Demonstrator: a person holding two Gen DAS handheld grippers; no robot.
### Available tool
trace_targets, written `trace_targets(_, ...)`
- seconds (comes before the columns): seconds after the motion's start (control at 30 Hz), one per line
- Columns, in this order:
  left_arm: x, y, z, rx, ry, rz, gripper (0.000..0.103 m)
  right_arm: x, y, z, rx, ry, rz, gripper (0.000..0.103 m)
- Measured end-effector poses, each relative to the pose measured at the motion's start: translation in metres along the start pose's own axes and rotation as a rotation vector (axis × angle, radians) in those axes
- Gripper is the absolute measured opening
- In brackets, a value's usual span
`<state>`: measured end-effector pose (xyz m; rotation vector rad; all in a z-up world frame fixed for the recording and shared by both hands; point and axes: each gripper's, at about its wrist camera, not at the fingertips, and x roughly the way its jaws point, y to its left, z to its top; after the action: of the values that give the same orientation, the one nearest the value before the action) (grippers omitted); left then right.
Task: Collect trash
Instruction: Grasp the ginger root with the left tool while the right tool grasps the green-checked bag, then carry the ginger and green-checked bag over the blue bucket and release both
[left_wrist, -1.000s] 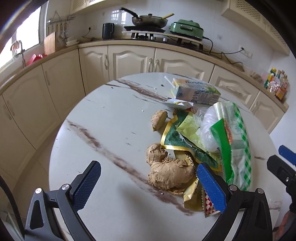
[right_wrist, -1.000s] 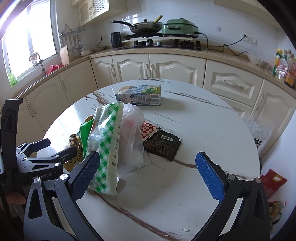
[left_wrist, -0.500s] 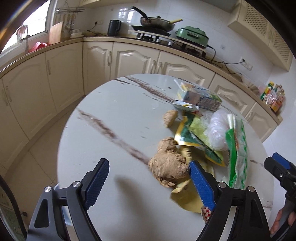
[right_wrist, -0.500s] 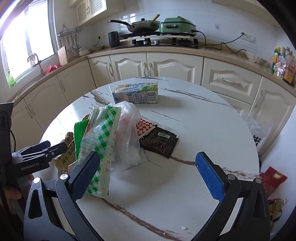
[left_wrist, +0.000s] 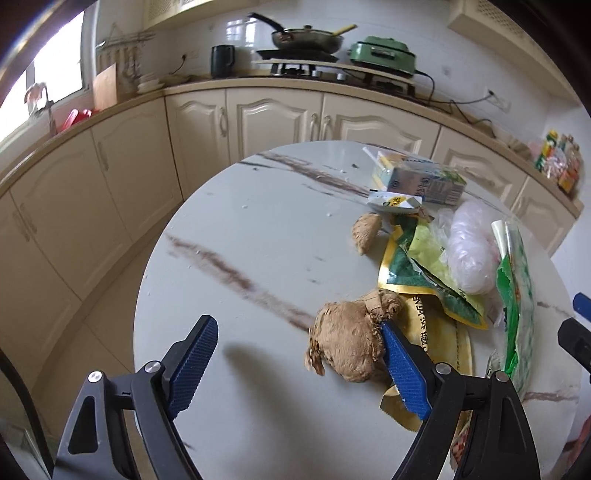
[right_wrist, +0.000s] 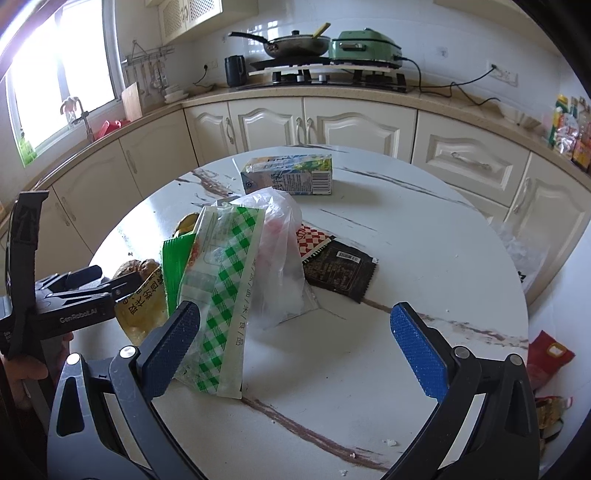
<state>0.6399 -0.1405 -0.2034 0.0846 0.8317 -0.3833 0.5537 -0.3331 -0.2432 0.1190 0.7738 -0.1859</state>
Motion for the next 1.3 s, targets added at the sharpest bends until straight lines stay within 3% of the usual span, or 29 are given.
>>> trace_targets(0.07, 0.006, -0.002, 0.002, 0.013, 0.0, -0.041, 0.068, 0.0, -0.001, 0.0, 0.003, -0.001, -0.004, 0.103)
trace_targets(0.13, 0.007, -0.005, 0.001, 0.018, 0.001, -0.09, 0.044, 0.001, -0.001, 0.0, 0.006, 0.001, -0.01, 0.103)
trace_targets(0.2, 0.006, -0.012, -0.003, 0.054, -0.008, -0.12, 0.031, 0.003, -0.001, 0.001, 0.01, 0.002, -0.011, 0.103)
trace_targets(0.3, 0.006, -0.014, -0.007, 0.08, -0.01, -0.095, 0.03, 0.004, 0.001, 0.0, 0.011, 0.005, -0.011, 0.103)
trace_targets(0.4, 0.001, -0.007, -0.012, 0.021, -0.021, -0.102, 0.03, 0.003, 0.007, 0.001, 0.004, 0.007, 0.003, 0.103)
trace_targets(0.77, -0.085, 0.009, -0.042, -0.011, -0.092, -0.083, 0.03, 0.028, 0.053, 0.0, -0.023, 0.039, 0.105, 0.102)
trace_targets(0.83, -0.096, 0.013, -0.046, -0.014, -0.094, -0.087, 0.03, 0.038, 0.056, 0.001, -0.012, 0.061, 0.097, 0.095)
trace_targets(0.9, -0.103, 0.015, -0.05, -0.016, -0.092, -0.093, 0.03, 0.044, 0.054, 0.001, 0.0, 0.076, 0.102, 0.068)
trace_targets(0.93, -0.107, 0.016, -0.052, -0.017, -0.092, -0.093, 0.03, 0.046, 0.053, 0.0, 0.003, 0.085, 0.102, 0.06)
trace_targets(1.3, -0.15, 0.027, -0.059, -0.04, -0.136, -0.139, 0.03, -0.009, 0.032, -0.005, 0.048, -0.026, 0.08, 0.059)
